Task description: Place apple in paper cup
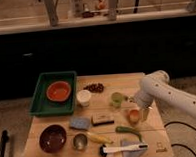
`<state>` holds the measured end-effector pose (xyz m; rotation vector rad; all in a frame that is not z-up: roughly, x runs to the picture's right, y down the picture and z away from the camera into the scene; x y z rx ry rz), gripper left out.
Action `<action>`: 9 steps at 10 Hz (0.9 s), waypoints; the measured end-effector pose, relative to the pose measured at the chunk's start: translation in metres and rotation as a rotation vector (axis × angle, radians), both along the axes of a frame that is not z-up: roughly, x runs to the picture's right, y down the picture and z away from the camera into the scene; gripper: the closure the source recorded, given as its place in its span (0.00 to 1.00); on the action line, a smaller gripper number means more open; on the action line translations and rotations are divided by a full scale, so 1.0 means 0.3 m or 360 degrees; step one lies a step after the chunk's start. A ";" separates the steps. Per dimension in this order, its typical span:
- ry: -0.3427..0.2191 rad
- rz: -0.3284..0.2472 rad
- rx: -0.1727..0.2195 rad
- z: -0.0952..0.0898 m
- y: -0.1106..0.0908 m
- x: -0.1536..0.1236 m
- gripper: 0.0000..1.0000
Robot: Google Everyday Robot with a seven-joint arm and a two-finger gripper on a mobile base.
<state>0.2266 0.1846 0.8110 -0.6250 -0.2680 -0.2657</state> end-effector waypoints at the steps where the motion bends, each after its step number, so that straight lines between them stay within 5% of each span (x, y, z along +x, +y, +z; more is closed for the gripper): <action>1: -0.0035 0.0015 -0.0009 0.003 0.014 0.000 0.20; 7: -0.0177 0.0061 -0.0060 0.018 0.076 0.003 0.20; 9: -0.0225 0.0056 -0.0062 0.027 0.085 -0.008 0.30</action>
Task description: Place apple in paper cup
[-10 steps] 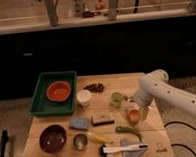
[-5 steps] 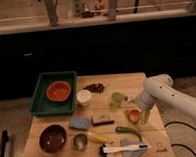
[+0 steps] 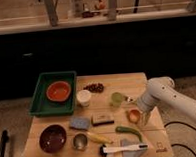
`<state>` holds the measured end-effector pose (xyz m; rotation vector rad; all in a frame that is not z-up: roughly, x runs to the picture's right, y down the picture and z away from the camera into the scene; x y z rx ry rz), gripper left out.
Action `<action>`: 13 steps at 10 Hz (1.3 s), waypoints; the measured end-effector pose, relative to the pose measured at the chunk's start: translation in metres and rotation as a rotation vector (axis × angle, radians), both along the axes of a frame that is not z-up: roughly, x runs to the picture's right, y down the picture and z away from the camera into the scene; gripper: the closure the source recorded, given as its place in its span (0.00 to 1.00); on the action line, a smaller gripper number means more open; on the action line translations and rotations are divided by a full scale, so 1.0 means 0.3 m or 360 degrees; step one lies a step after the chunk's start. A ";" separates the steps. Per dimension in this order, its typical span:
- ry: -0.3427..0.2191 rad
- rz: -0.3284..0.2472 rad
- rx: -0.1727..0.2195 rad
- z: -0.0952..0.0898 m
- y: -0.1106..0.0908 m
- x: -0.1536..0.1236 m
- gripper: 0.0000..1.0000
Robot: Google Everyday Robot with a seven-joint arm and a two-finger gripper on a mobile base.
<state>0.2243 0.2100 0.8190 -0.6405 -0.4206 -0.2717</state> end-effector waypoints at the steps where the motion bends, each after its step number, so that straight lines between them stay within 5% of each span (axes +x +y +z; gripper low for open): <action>1: -0.0015 0.0007 0.0000 0.002 0.005 0.002 0.38; 7: -0.0153 -0.0061 0.0014 -0.002 0.006 -0.051 0.96; 13: -0.0304 -0.0204 0.0075 -0.087 -0.035 -0.127 1.00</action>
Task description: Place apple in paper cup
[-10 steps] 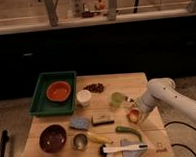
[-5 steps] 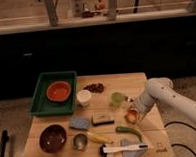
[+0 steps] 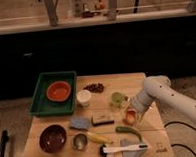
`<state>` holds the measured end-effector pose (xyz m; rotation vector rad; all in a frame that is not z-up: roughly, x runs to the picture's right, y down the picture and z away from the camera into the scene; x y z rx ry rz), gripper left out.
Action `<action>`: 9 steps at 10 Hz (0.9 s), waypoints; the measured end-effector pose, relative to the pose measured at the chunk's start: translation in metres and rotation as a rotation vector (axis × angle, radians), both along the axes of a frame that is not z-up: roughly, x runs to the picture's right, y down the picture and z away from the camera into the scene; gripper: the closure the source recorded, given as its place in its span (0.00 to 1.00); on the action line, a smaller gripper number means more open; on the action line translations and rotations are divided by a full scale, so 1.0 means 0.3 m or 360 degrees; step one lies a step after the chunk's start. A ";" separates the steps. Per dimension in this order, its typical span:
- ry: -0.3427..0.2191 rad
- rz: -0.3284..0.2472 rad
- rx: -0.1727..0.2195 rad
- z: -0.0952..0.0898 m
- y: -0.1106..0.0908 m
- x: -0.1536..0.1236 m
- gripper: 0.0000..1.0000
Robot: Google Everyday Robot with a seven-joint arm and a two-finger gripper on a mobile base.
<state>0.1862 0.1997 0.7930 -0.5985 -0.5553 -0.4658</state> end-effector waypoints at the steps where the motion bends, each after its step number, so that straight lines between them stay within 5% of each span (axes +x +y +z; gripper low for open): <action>1: -0.0017 -0.0013 0.0012 -0.019 -0.008 -0.007 1.00; 9: -0.0140 -0.0082 0.0071 -0.108 -0.046 -0.050 1.00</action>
